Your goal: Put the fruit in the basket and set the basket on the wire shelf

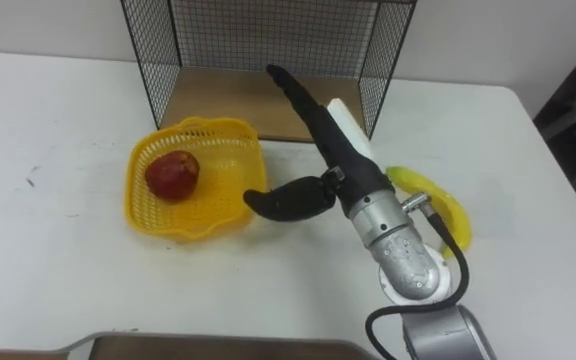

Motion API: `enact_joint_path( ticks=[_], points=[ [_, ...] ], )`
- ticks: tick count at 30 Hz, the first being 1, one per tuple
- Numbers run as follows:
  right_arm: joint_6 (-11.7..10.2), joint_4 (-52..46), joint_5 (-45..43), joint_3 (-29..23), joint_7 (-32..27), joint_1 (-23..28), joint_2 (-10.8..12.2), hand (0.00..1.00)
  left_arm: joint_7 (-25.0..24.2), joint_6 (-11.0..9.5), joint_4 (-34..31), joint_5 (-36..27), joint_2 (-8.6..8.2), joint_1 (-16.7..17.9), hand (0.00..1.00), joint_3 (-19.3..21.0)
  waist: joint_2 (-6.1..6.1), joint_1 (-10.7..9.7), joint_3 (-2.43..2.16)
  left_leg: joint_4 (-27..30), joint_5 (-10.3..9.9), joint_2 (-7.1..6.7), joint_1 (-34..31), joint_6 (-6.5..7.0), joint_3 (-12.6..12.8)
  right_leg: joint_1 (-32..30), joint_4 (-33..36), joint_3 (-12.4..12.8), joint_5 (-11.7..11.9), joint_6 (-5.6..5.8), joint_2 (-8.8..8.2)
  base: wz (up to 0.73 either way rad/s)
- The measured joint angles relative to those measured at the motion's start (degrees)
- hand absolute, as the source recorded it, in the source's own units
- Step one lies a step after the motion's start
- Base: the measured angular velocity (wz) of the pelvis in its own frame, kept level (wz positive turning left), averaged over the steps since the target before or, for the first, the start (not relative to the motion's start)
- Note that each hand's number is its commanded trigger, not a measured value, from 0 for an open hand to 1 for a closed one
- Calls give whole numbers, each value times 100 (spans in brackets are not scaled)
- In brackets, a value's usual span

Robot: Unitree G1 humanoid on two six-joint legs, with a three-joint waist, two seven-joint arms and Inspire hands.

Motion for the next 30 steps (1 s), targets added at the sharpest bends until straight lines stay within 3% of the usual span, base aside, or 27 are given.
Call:
enact_joint_path(
  ticks=[5,9,14,19,22,30],
  points=[
    [0,-1,41,-242,-119,-2,-7,0,0,-1,22,-3,-8,-4,0,57,-13,-12,-7,33,3,-11,-3,6,-2,-10,-11,11,2,4,-7,0],
    [0,-24,233,-879,-266,-107,-84,0,0,4,75,-9,-11,74,0,335,-50,-116,-29,30,3,-12,-8,7,-6,-10,-9,9,4,8,-6,0],
    [-4,-79,186,-1491,-658,-227,-339,0,104,-1,49,3,-8,260,0,586,-74,-212,-47,9,3,-9,22,7,2,-11,-11,62,4,7,3,-4],
    [-6,-84,91,-2038,-1276,-227,-511,0,122,5,36,1,-18,326,0,778,-191,-303,11,-8,4,-9,56,8,-22,10,-8,59,4,8,7,0],
    [-7,1,206,-2227,-1530,-227,-702,0,121,8,-66,6,-20,344,0,790,-242,-299,8,-8,4,-11,57,8,6,-1,-10,77,4,8,4,-1],
    [0,533,147,-2374,-1946,-228,-716,0,129,71,-399,8,-19,473,0,788,-266,-375,-7,-6,4,-11,97,8,1,25,-44,63,4,8,7,0]
  ],
)
